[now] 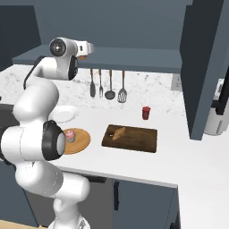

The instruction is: From the different types of pastries on the counter, select a croissant and place it on the cutting board. Then retrieve a jar of jam from the cabinet and place it alongside the croissant on the cutting board.

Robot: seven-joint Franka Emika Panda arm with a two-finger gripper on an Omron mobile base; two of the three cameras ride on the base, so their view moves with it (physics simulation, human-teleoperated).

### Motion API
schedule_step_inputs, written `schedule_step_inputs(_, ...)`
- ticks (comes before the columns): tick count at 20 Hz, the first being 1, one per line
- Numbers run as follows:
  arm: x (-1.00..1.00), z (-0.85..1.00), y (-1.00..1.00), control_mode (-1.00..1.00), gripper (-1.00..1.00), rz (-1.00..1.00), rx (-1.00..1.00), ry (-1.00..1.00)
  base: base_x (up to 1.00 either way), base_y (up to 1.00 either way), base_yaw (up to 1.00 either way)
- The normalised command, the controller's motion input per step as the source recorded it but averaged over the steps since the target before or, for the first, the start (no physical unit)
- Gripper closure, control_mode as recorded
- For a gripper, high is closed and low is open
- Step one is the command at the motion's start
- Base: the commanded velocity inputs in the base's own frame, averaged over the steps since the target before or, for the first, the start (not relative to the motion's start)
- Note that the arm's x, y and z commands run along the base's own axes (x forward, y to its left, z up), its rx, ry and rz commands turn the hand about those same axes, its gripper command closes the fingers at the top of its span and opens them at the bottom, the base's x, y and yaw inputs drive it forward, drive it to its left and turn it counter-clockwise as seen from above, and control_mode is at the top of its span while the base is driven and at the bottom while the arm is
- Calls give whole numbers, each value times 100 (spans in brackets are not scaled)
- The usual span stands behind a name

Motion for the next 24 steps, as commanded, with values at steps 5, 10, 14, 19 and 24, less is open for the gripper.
schedule_step_inputs(5, 3, 0, 0, -100, -100, 0, 0, 0, 0, 0, 0)
schedule_step_inputs(10, 1, 0, 0, -100, -100, 0, 0, 0, 0, 0, 0)
schedule_step_inputs(14, 2, -18, -6, -100, -100, 0, 0, 0, 0, 0, 0)
schedule_step_inputs(19, 4, -3, 0, -100, -100, 0, 0, 0, 0, 0, 0)
schedule_step_inputs(24, 11, 0, 0, -100, -100, 0, 0, 1, 0, 0, 0)
